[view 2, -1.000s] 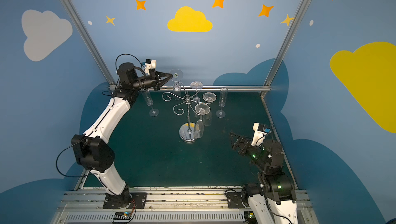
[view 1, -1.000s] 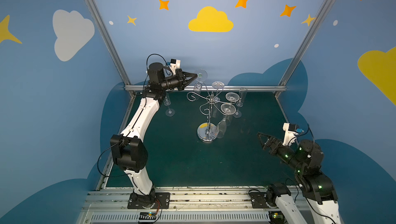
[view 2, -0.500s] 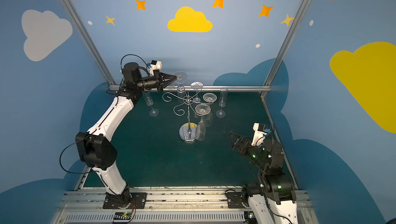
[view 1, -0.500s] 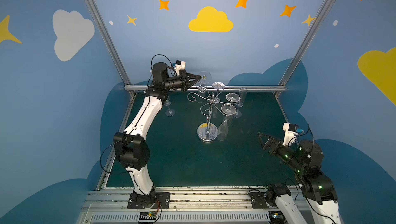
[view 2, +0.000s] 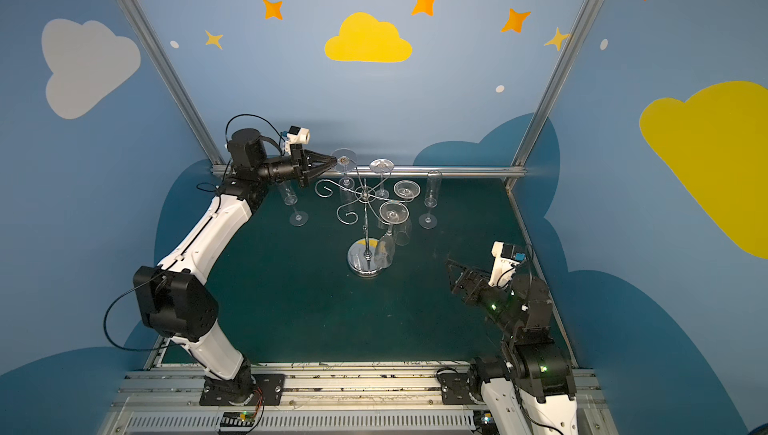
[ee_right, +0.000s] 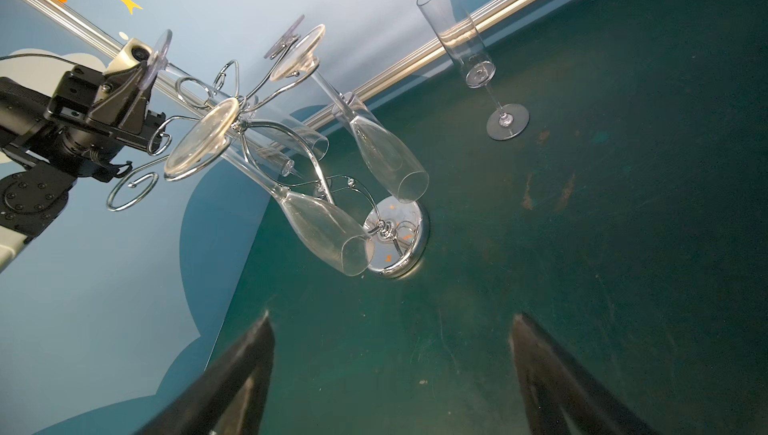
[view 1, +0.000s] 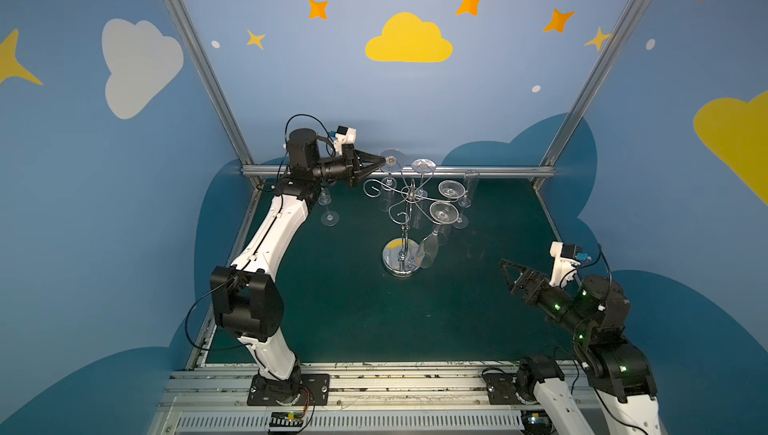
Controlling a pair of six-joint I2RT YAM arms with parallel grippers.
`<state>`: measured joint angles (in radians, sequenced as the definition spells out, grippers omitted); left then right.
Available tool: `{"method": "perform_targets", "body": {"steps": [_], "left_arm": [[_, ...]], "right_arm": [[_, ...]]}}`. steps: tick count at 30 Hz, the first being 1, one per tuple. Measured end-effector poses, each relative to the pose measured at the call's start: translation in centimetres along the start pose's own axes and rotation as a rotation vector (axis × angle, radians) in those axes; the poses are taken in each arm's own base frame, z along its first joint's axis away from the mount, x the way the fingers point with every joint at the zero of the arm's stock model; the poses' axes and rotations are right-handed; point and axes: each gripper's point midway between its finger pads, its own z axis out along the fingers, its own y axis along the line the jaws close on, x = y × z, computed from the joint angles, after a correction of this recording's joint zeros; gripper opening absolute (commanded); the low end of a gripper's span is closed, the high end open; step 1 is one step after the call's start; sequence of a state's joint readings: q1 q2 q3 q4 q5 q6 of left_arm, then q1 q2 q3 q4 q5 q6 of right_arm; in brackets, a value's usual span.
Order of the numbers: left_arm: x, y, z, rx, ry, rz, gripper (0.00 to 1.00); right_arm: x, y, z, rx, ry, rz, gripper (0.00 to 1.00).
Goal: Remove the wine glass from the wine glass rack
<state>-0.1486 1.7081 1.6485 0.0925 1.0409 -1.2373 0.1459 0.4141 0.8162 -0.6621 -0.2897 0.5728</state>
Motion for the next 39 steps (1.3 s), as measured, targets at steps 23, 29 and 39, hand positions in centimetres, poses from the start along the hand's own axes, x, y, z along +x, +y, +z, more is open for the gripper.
{"method": "perform_targets", "body": {"steps": [23,29,39], "left_arm": [[1.8,-7.9,-9.0,-0.212,-0.256,0.388,0.03],[5.5,-12.7,-9.6,-0.301,-0.311,0.734,0.03],[17.9,-14.4,-4.3,-0.304,-0.122,1.454,0.03]], "right_arm": [[-1.0,0.3,0.8,0.024,0.036,0.009,0.90],[-5.0,4.8,0.9,-0.110,0.005,-0.064,0.87],[-11.3,16.0,0.7,-0.492,0.046,-0.189,0.79]]}}
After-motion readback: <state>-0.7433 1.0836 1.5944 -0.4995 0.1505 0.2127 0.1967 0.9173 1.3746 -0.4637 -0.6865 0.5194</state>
